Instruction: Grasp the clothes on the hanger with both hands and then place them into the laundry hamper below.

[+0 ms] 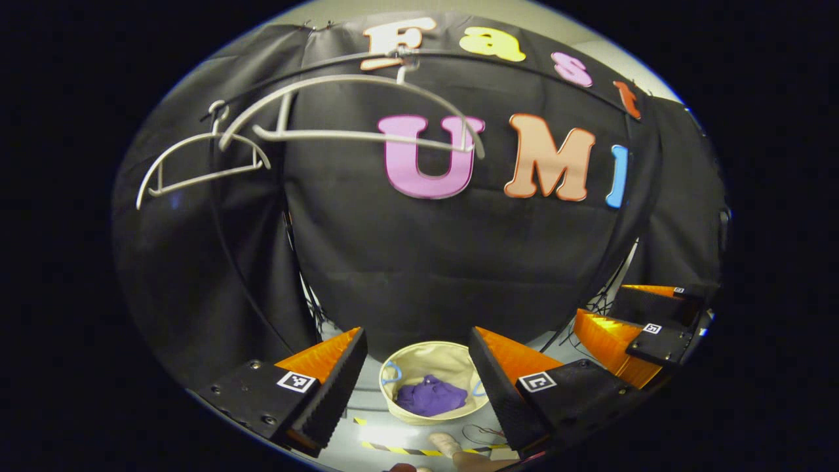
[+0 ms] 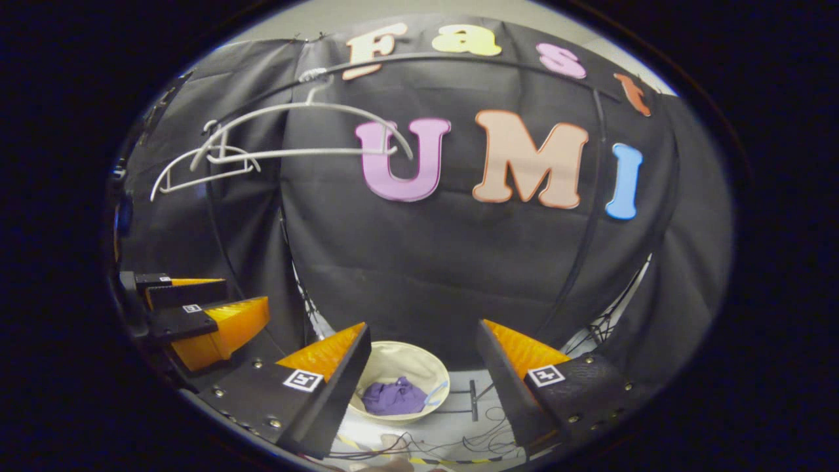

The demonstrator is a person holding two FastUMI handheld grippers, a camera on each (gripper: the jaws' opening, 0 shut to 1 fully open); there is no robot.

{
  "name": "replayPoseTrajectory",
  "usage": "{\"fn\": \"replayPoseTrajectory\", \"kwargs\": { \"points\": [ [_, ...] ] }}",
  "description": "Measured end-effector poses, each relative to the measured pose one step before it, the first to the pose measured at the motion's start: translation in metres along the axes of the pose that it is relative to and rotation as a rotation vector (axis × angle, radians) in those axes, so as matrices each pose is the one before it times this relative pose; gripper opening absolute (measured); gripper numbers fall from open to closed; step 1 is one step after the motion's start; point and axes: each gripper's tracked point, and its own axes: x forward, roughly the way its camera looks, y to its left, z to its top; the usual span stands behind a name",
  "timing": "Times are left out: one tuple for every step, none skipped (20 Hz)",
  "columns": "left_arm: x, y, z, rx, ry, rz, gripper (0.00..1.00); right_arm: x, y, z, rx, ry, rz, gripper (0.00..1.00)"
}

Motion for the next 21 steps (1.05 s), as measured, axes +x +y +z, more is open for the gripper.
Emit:
{"fn": "replayPoseTrajectory", "kwargs": {
  "points": [
    [-0.01469, 0.00227, 0.00651, 0.00965, -0.02172, -0.00821, 0.94, -0.01747, 0.00255, 0.00648, 0.00275, -0.01972, -0.01038, 0.98],
    [-0.01501, 0.00226, 0.00766, 0.00852, -0.02478, -0.01178, 0.96, -0.01609, 0.00154, 0.00590, 0.00455, -0.02406, -0.01045, 0.98],
    [-0.01321, 0.00232, 0.01039, 0.00515, -0.03470, -0.00769, 0.96, -0.01693, 0.00230, 0.00472, 0.00408, -0.02155, -0.01223, 0.98],
    [-0.01058, 0.00057, 0.01128, 0.00565, -0.03133, -0.00651, 0.96, -0.01751, 0.00306, 0.00299, 0.00700, -0.02701, -0.01086, 0.98],
    [-0.00932, 0.00081, 0.00984, 0.01012, -0.02662, -0.00308, 0.94, -0.01401, 0.00156, 0.00738, 0.00685, -0.02349, -0.01006, 0.98],
    [-0.00763, 0.00238, 0.00931, 0.00714, -0.02713, -0.00202, 0.94, -0.01261, 0.00075, 0.00628, 0.00472, -0.01867, -0.00563, 0.97],
    [-0.00775, 0.00001, 0.01041, 0.00784, -0.02883, -0.00202, 0.96, -0.00903, -0.00042, 0.00798, 0.00412, -0.02879, -0.00664, 0.97],
    [-0.00621, 0.00283, 0.01156, 0.00751, -0.03928, 0.00126, 0.96, -0.00902, -0.00039, 0.00870, 0.00310, -0.03181, -0.00336, 0.98],
    [-0.00632, 0.00044, 0.01088, 0.00606, -0.03296, 0.00384, 0.93, -0.00853, -0.00099, 0.00905, 0.00137, -0.03086, -0.00733, 0.97],
    [-0.00491, -0.00046, 0.00869, 0.00766, -0.03103, 0.00188, 0.96, -0.00725, -0.00271, 0.00792, -0.00029, -0.02015, -0.00960, 0.97],
    [-0.00395, -0.00083, 0.00703, 0.00667, -0.02378, 0.00026, 0.93, -0.00459, -0.00246, 0.00523, 0.00244, -0.01888, -0.00635, 0.97],
    [-0.00480, -0.00154, 0.00597, 0.00659, -0.01885, 0.00238, 0.93, -0.00509, -0.00137, 0.00674, 0.00405, -0.01773, -0.00002, 0.97],
    [-0.00369, -0.00201, 0.00690, 0.00459, -0.02372, 0.00163, 0.93, -0.00441, -0.00116, 0.00594, 0.00348, -0.02150, 0.00084, 0.97],
    [-0.00402, -0.00179, 0.00490, 0.00301, -0.01921, 0.00292, 0.93, -0.00301, -0.00231, 0.00555, 0.00064, -0.01541, 0.00139, 0.97],
    [-0.00207, -0.00242, 0.00357, 0.00483, -0.00934, 0.00017, 0.93, -0.00306, -0.00338, 0.00249, -0.00217, -0.01118, -0.00314, 0.97],
    [-0.00238, -0.00274, 0.00152, 0.00093, -0.00933, 0.00085, 0.93, -0.00305, -0.00518, 0.00247, -0.00028, -0.01301, -0.00473, 0.97],
    [-0.00192, -0.00342, 0.00275, -0.00097, -0.00753, 0.00072, 0.93, -0.00234, -0.00273, 0.00178, -0.00084, -0.00586, -0.00072, 0.97],
    [-0.00203, -0.00438, 0.00227, -0.00252, -0.00433, -0.00257, 0.93, -0.00105, -0.00285, 0.00204, 0.00067, -0.00511, -0.00114, 0.97],
    [-0.00097, -0.00372, 0.00032, -0.00261, -0.00201, 0.00175, 0.93, -0.00040, -0.00325, 0.00105, -0.00149, -0.00125, -0.00170, 0.97],
    [-0.00072, -0.00374, 0.00025, 0.00029, 0.00156, -0.00105, 0.93, -0.00164, -0.00398, 0.00178, -0.00166, -0.00346, -0.00177, 0.97],
    [-0.00057, -0.00309, 0.00085, -0.00002, -0.00395, 0.00360, 0.93, -0.00147, -0.00420, 0.00107, 0.00147, -0.00519, -0.00080, 0.97]
  ]
}}
